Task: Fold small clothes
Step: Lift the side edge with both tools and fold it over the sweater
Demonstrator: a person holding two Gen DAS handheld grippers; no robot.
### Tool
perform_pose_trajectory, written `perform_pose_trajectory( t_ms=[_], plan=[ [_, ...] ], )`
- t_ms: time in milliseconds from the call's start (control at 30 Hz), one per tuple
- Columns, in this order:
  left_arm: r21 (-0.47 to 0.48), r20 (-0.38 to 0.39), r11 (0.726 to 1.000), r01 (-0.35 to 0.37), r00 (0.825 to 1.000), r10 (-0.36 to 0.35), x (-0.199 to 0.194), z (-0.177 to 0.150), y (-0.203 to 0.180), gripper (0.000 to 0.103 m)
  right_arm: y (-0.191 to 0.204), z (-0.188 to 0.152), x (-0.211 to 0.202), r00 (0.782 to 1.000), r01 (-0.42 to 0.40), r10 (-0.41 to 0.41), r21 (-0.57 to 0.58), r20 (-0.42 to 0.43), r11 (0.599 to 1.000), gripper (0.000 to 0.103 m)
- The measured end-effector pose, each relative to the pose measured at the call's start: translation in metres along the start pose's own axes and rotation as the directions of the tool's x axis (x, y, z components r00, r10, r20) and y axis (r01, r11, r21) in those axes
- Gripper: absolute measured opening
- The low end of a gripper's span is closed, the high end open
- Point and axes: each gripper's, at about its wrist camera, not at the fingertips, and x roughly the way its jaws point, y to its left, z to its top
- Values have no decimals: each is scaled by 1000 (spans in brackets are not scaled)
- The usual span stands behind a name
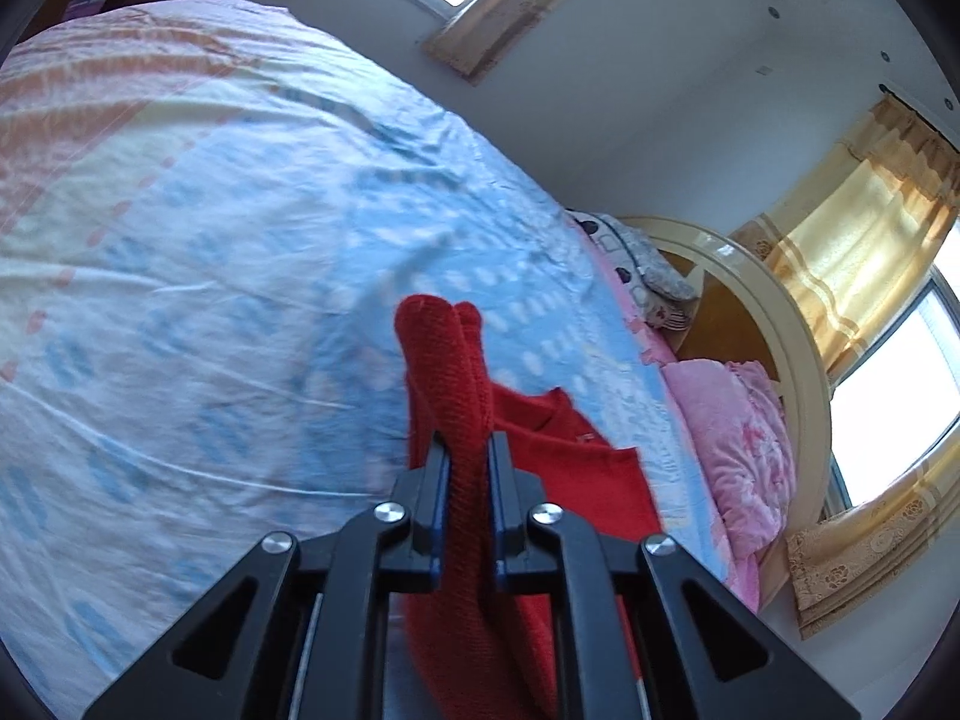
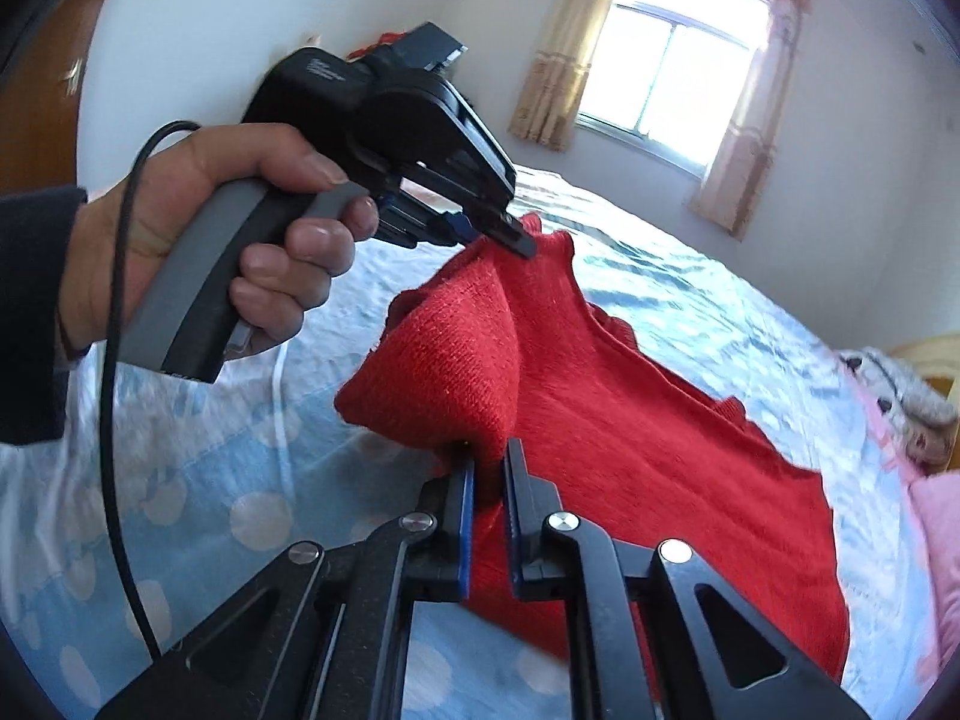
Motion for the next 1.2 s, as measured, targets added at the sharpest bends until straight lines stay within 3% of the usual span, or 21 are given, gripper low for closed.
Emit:
perform_pose_trajectory(
  t_ms=[367, 800, 1200],
  plan=[
    [-40, 21, 996, 81, 997, -81, 25, 5, -56, 11, -61, -11, -26, 1000, 25, -26, 127, 9, 992, 6],
    [56, -51, 993, 108, 993, -105, 79, -6, -127, 11, -139, -50, -47, 1000, 24, -20, 317, -15, 948, 6],
    [113, -150, 989, 97, 985, -80, 136, -31, -159, 11, -165, -84, -54, 997, 51, -25, 369, -75, 928, 5]
  ],
)
